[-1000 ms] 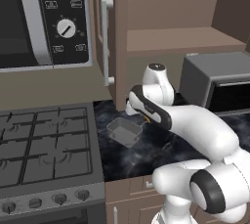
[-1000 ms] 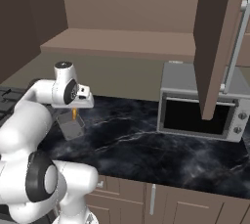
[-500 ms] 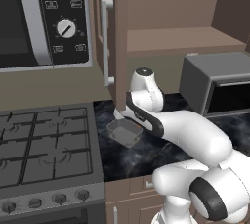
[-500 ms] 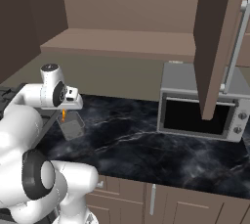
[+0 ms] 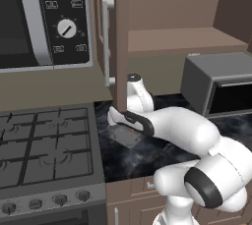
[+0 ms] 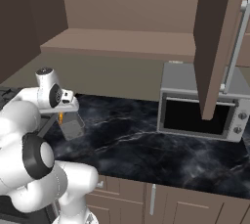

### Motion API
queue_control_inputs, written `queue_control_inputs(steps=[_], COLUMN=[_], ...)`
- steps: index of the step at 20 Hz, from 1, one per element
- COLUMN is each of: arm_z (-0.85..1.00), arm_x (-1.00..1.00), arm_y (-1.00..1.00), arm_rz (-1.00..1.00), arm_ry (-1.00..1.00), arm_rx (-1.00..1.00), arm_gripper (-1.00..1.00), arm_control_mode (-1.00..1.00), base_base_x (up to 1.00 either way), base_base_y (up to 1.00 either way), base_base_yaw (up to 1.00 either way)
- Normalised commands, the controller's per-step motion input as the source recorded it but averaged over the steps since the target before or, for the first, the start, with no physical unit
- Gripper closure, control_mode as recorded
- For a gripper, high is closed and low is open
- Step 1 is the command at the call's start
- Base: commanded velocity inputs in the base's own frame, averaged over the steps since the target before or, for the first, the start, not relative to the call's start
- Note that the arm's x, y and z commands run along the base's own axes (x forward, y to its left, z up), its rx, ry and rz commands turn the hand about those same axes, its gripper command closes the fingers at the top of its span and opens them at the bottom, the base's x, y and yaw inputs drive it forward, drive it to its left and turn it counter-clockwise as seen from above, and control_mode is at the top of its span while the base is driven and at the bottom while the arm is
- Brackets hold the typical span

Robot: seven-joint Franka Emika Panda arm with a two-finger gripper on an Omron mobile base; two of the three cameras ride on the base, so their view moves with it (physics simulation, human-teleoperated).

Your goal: Retrieve the tupperware from the cabinet, then place the raw meat into the tupperware to avoid contamination.

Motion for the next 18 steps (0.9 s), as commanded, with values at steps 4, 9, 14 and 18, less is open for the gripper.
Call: queue_control_inputs(steps=[4, 9, 14, 18], arm_z=[-0.22, -0.21, -0.27, -0.23], arm_x=[0.01, 0.04, 0.14, 0.15], arm_y=[0.0, -0.02, -0.07, -0.09], arm_rz=[0.0, 0.01, 0.04, 0.04], arm_ry=[0.02, 0.02, 0.03, 0.04], arm_rx=[-0.07, -0.02, -0.01, -0.01], arm_gripper=[1.0, 1.0, 1.0, 1.0], arm_control_mode=[-1.0, -1.0, -1.0, -1.0], base_base_x=[0.0, 0.0, 0.0, 0.0], base_base_y=[0.0, 0.0, 0.0, 0.0], base_base_yaw=[0.0, 0.0, 0.0, 0.0])
